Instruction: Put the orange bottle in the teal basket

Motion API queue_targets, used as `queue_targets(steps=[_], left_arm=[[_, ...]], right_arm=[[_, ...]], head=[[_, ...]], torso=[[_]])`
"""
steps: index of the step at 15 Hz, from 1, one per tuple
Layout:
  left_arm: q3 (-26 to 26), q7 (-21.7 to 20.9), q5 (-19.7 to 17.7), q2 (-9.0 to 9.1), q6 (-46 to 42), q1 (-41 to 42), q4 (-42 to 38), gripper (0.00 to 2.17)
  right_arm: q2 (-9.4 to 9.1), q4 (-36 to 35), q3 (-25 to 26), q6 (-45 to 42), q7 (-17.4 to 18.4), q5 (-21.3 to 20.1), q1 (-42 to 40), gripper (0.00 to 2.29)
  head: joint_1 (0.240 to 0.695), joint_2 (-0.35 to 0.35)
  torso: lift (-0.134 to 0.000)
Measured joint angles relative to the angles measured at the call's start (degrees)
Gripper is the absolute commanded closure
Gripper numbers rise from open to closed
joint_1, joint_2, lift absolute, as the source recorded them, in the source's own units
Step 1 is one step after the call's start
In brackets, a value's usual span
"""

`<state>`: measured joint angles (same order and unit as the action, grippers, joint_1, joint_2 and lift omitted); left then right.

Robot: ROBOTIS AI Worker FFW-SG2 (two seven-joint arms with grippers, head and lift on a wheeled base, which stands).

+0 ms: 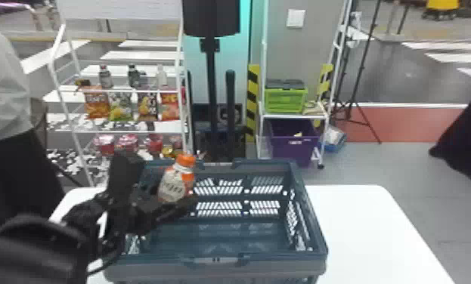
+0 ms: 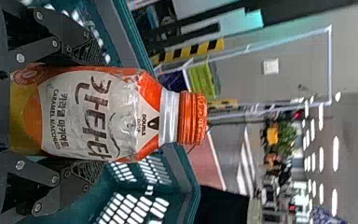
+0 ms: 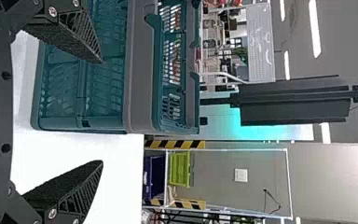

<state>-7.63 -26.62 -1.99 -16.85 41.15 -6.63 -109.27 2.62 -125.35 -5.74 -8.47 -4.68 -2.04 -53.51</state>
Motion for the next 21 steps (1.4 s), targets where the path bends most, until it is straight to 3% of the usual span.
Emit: queue_targets(steps=[4, 7, 9, 11, 12, 17, 21], left_arm=[[-10.99, -9.02, 3.34, -0.36, 0.22, -14.69, 16.75, 0.52], [-16.02, -14.48, 8.96, 2.68, -0.89, -21.56, 28.66, 0.52], [-14.88, -20.19, 17.33, 7.04, -3.95, -23.09, 35.03, 0.52], [-11.47, -24.78, 28.07, 12.10, -9.36, -23.46, 40.28, 0.52], [-11.02, -25.36, 30.64, 13.11, -10.54, -23.82, 42.04, 0.52], [-11.15, -28.19, 38.16, 15.61, -11.30, -26.72, 49.80, 0.52], [-11.36, -29.08, 42.43, 16.48, -11.13, -27.41, 52.06, 0.52]], right_arm=[[-1.66, 1.08, 0.00, -0.15, 0.14, -1.00, -0.11, 0.13], [-2.34, 1.74, 0.04, -0.78, 0.21, -1.35, -0.49, 0.13], [-2.55, 2.09, 0.05, -0.96, 0.21, -1.45, -0.54, 0.13], [-2.61, 2.39, 0.03, -1.02, 0.20, -1.68, -0.49, 0.13], [-2.61, 2.48, 0.03, -1.02, 0.20, -1.75, -0.44, 0.13], [-2.62, 2.58, 0.03, -1.00, 0.20, -1.82, -0.37, 0.13], [-2.62, 2.59, 0.03, -0.94, 0.20, -1.92, -0.42, 0.13]], head=[[0.499, 0.000], [0.499, 0.000], [0.499, 0.000], [0.499, 0.000], [0.499, 0.000], [0.499, 0.000], [0.499, 0.000]], torso=[[0.000], [0.000], [0.000], [0.000], [0.000], [0.000], [0.000]])
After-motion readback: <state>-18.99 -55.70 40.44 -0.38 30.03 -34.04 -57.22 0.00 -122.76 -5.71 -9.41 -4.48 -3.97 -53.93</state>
